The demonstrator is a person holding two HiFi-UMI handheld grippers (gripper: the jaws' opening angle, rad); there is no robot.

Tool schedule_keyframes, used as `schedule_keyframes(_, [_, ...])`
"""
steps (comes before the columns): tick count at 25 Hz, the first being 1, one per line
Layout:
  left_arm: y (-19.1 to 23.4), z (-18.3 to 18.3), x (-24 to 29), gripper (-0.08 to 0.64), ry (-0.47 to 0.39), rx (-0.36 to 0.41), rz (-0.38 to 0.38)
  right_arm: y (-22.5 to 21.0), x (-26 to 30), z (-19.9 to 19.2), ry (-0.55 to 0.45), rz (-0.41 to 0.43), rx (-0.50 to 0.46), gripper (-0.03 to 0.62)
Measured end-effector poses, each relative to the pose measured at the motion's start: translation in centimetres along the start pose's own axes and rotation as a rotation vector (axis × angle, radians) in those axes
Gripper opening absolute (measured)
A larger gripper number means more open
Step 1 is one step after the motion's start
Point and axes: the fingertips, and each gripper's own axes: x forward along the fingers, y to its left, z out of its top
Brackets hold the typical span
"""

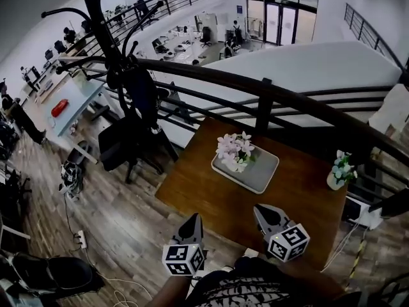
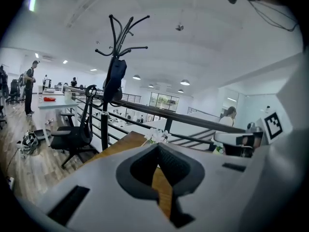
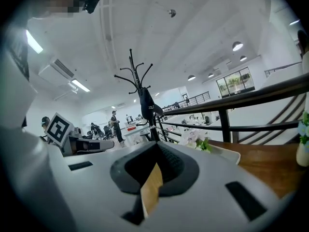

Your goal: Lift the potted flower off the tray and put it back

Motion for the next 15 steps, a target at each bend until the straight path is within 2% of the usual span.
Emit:
schedule_keyframes(6, [-1.7,1.6,3.8,0.009,0.0,0.026,-0.007,-3.1,0.9,0.9,-0.008,0.022,0.003,-0.002])
schedule_keyframes(12, [-1.5,0.5,6.0,0.009,0.048,0.068,-0.047,-5.0,2.7,-0.8,0.01,-0.005,0.056,-0.002])
schedule_keyframes(15, [-0.3,-0.1,7.8,0.009,0.088,0.062,-0.062,-6.2,3.9,-1.1,0.032,-0.041,0.075,-0.002])
